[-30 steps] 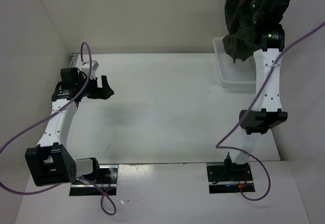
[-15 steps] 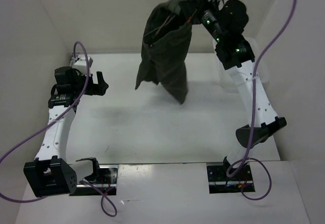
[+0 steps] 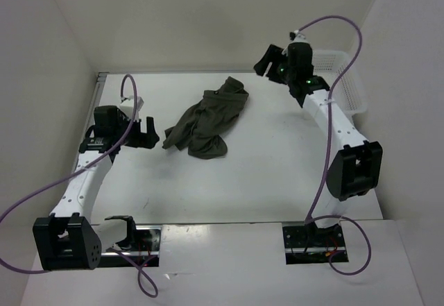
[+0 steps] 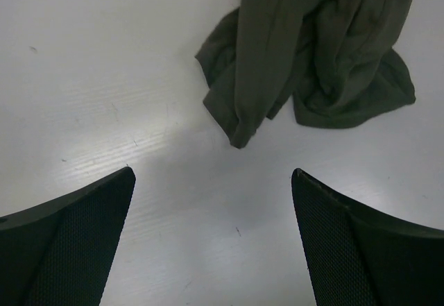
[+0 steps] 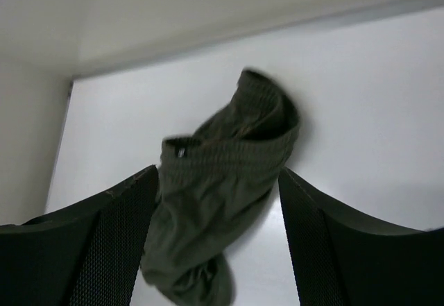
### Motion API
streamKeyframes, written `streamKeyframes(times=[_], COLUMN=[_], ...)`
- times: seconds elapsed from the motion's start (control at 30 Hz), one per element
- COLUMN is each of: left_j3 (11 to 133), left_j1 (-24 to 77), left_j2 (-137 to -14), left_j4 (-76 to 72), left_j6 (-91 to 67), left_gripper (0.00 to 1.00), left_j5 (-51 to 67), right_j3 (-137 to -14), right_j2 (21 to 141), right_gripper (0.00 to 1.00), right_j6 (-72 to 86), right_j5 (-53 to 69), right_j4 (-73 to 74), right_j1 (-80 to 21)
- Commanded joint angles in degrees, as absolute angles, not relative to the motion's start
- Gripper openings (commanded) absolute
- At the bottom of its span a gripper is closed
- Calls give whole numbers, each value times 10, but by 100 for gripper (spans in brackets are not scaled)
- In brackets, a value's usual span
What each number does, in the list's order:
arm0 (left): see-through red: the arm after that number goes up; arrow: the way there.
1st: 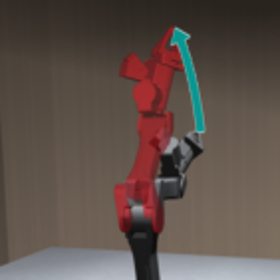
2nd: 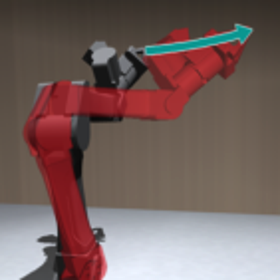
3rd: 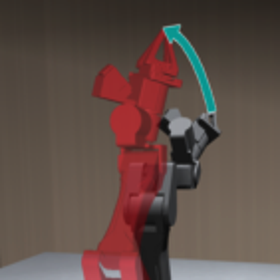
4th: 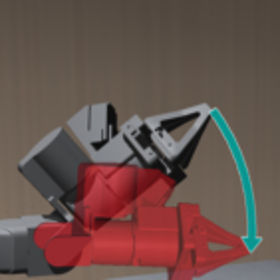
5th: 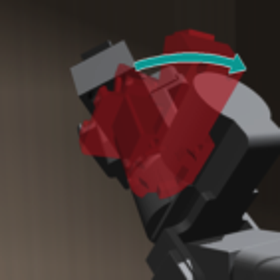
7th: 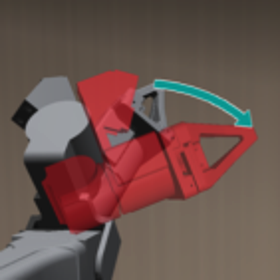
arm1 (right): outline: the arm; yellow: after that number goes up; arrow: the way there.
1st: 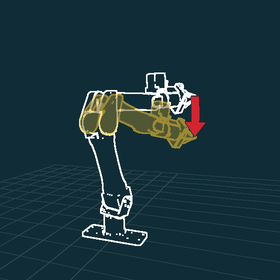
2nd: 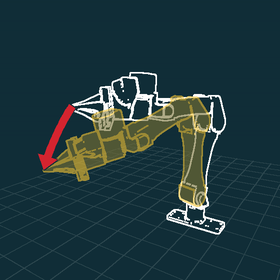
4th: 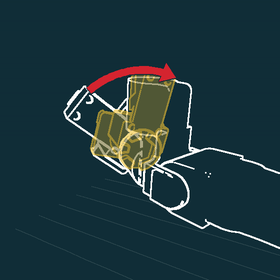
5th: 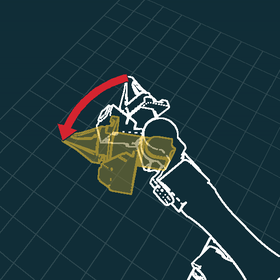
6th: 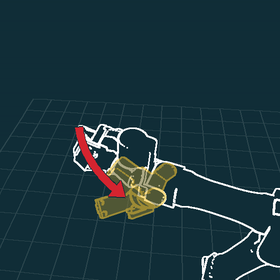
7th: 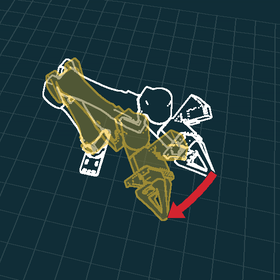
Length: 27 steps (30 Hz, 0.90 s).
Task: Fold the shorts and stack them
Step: Move the shorts to the center of the board
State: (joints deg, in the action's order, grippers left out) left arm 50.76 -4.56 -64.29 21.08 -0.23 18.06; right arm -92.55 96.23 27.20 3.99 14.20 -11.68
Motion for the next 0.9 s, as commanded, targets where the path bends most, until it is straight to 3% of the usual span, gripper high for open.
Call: streamKeyframes(times=[0.0, 0.1, 0.23, 0.47, 0.67, 0.87], left_j3=[490, 477, 466, 446, 423, 417], left_j1=[-33, -33, -33, -33, -33, -33], left_j2=[-628, -628, -628, -616, -606, -617], left_j4=[224, 238, 238, 285, 306, 311], left_j6=[0, 0, 0, 0, 0, 0], left_gripper=[100, 100, 100, 100, 100, 100], left_j5=[188, 209, 240, 287, 298, 310], right_j3=[-875, -880, -970, -1259, -1220, -1146], right_j2=[955, 1006, 1094, 1296, 1324, 1312], right_gripper=[75, 75, 88, 94, 94, 86], right_j6=[282, 287, 266, 120, 101, 65], right_j5=[85, 79, 28, -107, -64, 42], right_j4=[129, 129, 118, 191, 174, 145], right_j1=[-186, -244, -299, -349, -324, -318])
